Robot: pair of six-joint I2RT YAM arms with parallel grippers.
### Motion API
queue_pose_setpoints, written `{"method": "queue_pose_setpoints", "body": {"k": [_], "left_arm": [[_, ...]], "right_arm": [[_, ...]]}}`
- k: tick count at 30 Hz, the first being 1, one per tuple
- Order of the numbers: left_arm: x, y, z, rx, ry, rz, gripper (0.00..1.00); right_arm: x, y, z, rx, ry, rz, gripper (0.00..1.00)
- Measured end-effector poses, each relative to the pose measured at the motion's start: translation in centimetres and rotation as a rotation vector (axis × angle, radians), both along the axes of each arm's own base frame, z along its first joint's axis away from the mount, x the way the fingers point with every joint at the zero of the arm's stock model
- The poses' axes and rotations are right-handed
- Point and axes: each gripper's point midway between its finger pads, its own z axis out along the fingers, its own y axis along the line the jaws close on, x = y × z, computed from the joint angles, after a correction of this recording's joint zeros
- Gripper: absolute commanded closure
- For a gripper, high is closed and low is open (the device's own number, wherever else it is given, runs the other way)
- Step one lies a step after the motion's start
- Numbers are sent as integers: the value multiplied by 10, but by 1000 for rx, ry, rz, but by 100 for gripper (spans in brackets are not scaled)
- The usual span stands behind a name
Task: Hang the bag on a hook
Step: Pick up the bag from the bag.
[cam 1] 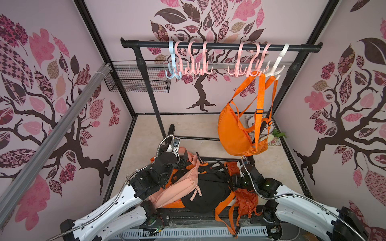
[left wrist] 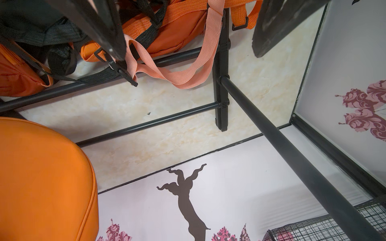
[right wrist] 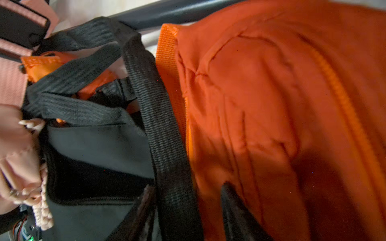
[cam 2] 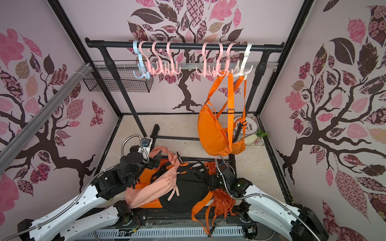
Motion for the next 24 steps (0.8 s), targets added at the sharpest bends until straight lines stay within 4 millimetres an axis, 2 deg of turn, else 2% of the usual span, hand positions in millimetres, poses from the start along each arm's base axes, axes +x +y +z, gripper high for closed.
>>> {"method": "queue_pose_setpoints", "body": {"k": [4, 9, 12, 15, 24], "left_arm": [[0, 0, 0, -2, -1, -1, 4], [-1, 0, 0, -4, 0, -5, 4], [-1, 0, 1, -8, -2, -7, 4], [-2, 0, 1, -10, -2, -10, 4], [-8, -5, 4, -46, -10, -67, 5]], "right_arm": [[8, 1, 5, 3, -43, -9, 76], [10, 3, 11, 5, -74, 13, 92], [10, 5, 25, 24, -110, 32, 98], [11, 10, 52, 70, -172, 64, 100], [-4, 45, 169, 273, -385, 302, 100]]}}
